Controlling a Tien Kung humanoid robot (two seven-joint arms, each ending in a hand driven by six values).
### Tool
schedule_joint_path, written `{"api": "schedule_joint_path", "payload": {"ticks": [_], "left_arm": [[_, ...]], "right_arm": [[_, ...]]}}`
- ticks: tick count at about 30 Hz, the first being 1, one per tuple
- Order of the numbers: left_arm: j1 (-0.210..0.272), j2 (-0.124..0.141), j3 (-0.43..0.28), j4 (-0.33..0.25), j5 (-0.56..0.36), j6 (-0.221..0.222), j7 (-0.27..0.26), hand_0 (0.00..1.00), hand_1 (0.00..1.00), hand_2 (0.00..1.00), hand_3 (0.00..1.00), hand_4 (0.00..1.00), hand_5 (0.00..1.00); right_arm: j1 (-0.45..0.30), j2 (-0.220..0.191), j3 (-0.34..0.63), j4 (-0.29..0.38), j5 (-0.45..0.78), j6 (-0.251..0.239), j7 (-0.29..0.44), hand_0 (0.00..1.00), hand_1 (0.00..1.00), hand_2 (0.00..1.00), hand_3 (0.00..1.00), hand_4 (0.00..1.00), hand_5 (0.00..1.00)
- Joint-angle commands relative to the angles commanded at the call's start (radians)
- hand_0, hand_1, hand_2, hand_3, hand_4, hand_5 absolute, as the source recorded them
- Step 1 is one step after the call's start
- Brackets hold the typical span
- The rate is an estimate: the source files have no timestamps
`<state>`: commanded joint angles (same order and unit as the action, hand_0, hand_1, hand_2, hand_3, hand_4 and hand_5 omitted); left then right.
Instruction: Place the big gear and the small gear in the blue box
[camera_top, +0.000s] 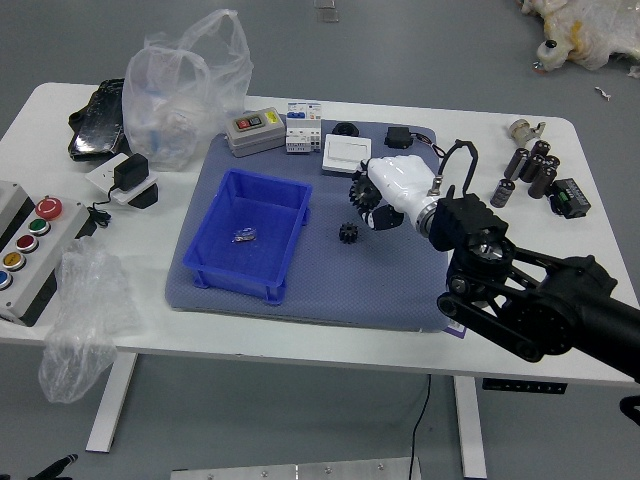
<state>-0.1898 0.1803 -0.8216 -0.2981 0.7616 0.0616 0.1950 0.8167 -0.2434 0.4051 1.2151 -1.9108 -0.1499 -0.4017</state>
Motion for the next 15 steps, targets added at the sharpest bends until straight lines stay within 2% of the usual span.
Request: {"api": "schedule_joint_path", "payload": {"ticks": [7,8,13,14,15], "left_arm": [[-0.001,0.0,-0.008,-0.002,0.012,-0.001,0.007,0.651,0.594,0.586,0.726,0.754,0.703],[-0.001,0.001,-0.01,-0.002,0.014,-0.001,0.008,0.651,0.593,0.586,0.727,0.751,0.711],[0.001,0.0,-0.014,-0.003,0.02,-0.002,0.012,0.651,0.593,0.586,0.727,0.751,0.711],[0.002,0.0,-0.016,-0.004,0.022,-0.002,0.013,0.651,0.594,0.586,0.726,0.752,0.716],[0.002,-0.001,-0.019,-0.004,0.025,-0.003,0.015,0.651,0.594,0.586,0.726,0.752,0.716]], "right_arm": [[0.068,0.056,-0.121,0.017,0.063,-0.058,0.068,0.564,0.593,0.51,0.623,0.54,0.002],[0.076,0.06,-0.139,0.019,0.073,-0.061,0.074,0.643,0.761,0.74,0.669,0.365,0.105],[0.098,0.072,-0.188,0.018,0.108,-0.058,0.085,0.643,0.761,0.74,0.669,0.365,0.105],[0.1,0.073,-0.192,0.017,0.113,-0.058,0.087,0.764,0.912,0.893,0.741,0.397,0.146],[0.102,0.075,-0.197,0.015,0.119,-0.056,0.088,0.764,0.912,0.893,0.741,0.397,0.146]]}}
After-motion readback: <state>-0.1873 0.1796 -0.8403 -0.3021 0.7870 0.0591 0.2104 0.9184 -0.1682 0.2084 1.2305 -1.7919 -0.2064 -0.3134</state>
